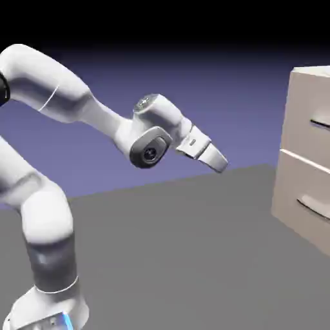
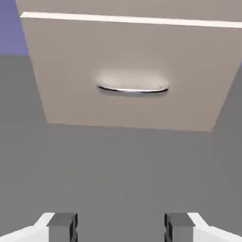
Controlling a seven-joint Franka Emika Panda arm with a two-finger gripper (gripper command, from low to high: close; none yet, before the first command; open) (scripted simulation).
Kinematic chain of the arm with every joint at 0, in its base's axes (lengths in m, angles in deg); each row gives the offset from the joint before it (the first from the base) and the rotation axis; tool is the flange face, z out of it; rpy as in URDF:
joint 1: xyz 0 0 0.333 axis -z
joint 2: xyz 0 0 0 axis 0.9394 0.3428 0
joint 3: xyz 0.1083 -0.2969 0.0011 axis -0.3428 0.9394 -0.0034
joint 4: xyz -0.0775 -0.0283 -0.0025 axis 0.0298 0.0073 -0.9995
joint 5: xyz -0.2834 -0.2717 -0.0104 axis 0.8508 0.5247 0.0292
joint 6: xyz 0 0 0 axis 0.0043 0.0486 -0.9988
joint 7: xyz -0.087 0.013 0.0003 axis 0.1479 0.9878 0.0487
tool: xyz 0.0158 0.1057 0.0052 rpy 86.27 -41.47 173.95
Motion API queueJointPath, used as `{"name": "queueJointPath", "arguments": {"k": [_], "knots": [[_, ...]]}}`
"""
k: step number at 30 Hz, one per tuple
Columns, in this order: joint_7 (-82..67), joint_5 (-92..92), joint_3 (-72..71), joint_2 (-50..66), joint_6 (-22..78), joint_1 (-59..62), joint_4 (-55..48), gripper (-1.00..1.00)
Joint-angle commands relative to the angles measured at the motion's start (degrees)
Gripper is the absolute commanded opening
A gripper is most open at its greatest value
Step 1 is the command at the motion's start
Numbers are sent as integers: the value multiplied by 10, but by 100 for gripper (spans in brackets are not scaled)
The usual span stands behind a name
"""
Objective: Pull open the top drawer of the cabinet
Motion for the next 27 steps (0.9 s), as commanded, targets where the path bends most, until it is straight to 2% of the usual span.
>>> {"name": "queueJointPath", "arguments": {"k": [1, 27], "knots": [[-25, 25, 16, -4, 3, -19, -12, 0], [-665, 673, 425, -104, 73, -516, -323, 0]]}}
